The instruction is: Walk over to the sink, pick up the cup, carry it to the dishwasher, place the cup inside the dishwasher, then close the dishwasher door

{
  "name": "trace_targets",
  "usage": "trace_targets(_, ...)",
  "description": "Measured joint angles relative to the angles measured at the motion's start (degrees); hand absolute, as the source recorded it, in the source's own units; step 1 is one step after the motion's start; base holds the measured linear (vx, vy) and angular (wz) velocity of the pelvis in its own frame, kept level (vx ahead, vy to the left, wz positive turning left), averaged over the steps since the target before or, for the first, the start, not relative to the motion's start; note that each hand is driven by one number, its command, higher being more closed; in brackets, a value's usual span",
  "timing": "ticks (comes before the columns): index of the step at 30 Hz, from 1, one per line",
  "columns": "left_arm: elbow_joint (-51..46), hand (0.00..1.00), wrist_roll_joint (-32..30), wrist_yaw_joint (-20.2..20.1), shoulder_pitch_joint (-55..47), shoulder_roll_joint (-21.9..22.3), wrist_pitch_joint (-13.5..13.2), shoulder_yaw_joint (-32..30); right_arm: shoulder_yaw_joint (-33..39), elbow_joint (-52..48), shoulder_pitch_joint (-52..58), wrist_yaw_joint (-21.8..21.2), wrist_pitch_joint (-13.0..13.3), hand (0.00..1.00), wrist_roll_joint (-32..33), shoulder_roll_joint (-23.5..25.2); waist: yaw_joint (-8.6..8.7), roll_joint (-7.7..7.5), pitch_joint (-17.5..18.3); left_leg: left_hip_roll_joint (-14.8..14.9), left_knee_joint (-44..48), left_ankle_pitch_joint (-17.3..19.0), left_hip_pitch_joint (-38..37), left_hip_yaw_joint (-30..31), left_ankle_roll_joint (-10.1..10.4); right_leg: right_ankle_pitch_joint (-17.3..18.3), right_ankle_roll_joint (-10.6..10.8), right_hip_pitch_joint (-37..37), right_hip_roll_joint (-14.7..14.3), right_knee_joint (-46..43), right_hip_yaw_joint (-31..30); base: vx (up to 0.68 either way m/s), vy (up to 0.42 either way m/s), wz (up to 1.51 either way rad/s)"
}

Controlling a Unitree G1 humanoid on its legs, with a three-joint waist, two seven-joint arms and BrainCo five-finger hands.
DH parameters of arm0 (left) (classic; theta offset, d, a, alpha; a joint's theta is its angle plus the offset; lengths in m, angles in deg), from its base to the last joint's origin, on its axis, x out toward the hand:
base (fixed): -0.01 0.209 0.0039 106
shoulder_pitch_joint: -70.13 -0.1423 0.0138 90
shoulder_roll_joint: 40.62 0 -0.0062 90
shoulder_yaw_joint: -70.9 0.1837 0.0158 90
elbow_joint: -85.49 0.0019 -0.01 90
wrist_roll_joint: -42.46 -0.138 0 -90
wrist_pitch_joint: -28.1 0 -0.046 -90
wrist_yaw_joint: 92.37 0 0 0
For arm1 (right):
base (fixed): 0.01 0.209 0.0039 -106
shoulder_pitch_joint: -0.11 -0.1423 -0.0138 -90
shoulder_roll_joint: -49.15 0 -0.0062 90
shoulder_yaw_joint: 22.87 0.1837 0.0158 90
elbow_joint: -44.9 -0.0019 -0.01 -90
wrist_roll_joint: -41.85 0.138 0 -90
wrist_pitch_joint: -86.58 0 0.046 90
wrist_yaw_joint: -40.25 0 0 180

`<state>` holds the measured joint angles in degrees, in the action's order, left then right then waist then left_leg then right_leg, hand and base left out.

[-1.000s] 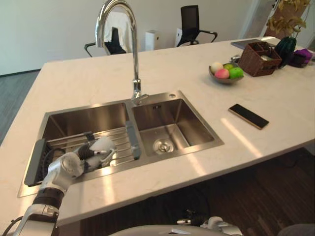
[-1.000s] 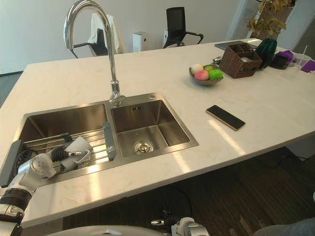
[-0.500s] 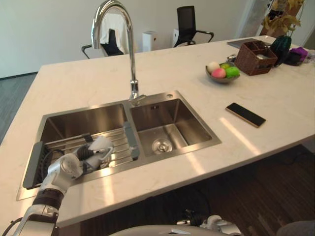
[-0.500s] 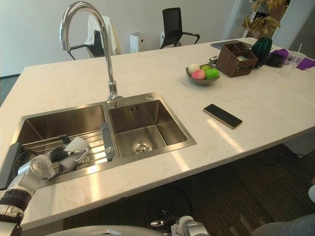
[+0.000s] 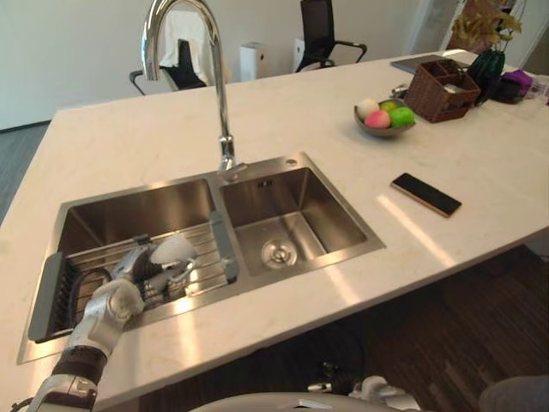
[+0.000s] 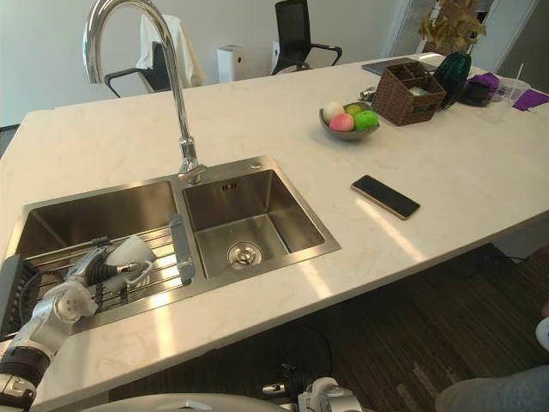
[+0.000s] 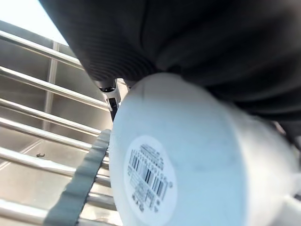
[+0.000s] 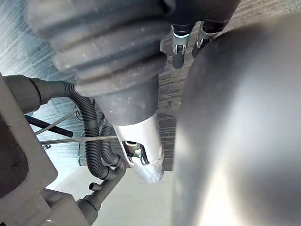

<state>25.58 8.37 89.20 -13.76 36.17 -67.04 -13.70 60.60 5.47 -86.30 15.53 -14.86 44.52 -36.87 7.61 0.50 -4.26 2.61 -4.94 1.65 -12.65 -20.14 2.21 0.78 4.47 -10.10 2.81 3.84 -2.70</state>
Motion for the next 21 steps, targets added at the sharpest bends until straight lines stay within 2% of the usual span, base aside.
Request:
trace_targets(3,-0.9,1.00,1.4,2.4,-0.2,0.0,-1.4,-0.7,0.0,0.0,-0.2,0.4,0.0,0.00,0.4,0.0,-0.36,0.38,-0.4,0.0,0.0,0.1,0.1,0.2,0.0,0.1,0.1,0.0,0.0,0.0,0.4,0.01,-0.045,0.03)
trace_targets(6,-2.8,1.00,3.7,4.0,-0.5,-0.1,-2.4,-1.5,0.0,0.0,-0.3,0.9,0.5,0.00,1.6,0.1,-0.73,-0.02,-1.4,0.0,0.0,0.0,0.3,0.6,0.0,0.1,0.1,0.0,0.0,0.0,0.8,0.00,-0.010,0.07)
trace_targets(14,-12.4,1.00,12.9,5.7,-3.7,1.5,-6.2,-3.8,0.0,-0.1,0.5,2.6,1.5,0.00,3.0,0.8,-1.59,-0.65,-1.7,-0.2,0.0,-0.1,0.7,1.6,-0.2,0.4,0.1,0.0,0.2,-0.8,3.2,-0.04,-0.047,0.07)
trace_targets(21,-24.6,1.00,18.0,7.4,-3.7,5.3,-9.8,-11.4,0.9,-0.5,1.9,3.7,1.9,0.00,4.8,0.9,-3.00,-0.71,-1.7,-0.1,-0.1,-0.7,0.8,2.9,-0.3,0.9,-0.2,0.0,0.3,-1.8,4.6,-0.06,-0.046,0.09)
